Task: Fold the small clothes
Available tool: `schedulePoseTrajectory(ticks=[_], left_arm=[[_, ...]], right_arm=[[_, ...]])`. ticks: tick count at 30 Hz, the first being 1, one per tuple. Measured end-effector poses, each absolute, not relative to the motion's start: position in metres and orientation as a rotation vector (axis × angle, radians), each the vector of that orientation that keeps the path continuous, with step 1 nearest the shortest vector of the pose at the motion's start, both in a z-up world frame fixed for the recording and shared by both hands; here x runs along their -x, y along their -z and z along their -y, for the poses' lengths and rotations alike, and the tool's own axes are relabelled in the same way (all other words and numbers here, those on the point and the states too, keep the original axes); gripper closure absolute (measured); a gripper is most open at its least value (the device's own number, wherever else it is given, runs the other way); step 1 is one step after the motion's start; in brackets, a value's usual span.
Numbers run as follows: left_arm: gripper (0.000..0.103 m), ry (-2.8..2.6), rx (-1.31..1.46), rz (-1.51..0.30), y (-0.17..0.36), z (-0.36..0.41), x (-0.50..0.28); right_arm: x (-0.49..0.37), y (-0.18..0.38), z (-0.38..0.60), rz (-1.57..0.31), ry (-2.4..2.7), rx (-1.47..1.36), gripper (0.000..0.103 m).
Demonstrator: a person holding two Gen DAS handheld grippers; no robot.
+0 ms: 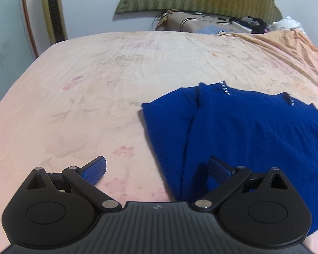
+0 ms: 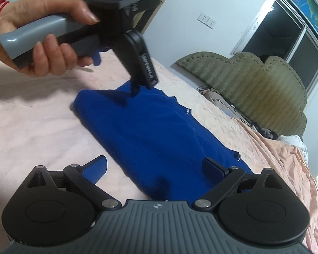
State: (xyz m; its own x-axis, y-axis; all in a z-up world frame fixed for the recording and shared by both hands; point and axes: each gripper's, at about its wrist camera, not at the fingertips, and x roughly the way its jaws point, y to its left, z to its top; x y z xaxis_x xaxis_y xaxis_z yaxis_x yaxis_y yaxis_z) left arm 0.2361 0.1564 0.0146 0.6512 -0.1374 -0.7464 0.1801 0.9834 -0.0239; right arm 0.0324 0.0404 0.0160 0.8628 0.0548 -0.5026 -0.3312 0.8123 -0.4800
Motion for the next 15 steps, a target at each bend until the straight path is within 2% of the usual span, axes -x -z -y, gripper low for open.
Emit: schedulePoseTrajectory(ticks=[12, 15], left_arm=[[0.0, 0.368, 0.199, -0.953, 0.0, -0.172, -0.281], [0.0, 0.427, 0.235, -0.972, 0.006, -0.165, -0.297]], right_arm=[[-0.038, -0.002, -0.078, -0.427, -0.218, 0.769, 0.009], [-0.046, 0.0, -0.09, -0.404, -0.217, 0.788, 0.012]])
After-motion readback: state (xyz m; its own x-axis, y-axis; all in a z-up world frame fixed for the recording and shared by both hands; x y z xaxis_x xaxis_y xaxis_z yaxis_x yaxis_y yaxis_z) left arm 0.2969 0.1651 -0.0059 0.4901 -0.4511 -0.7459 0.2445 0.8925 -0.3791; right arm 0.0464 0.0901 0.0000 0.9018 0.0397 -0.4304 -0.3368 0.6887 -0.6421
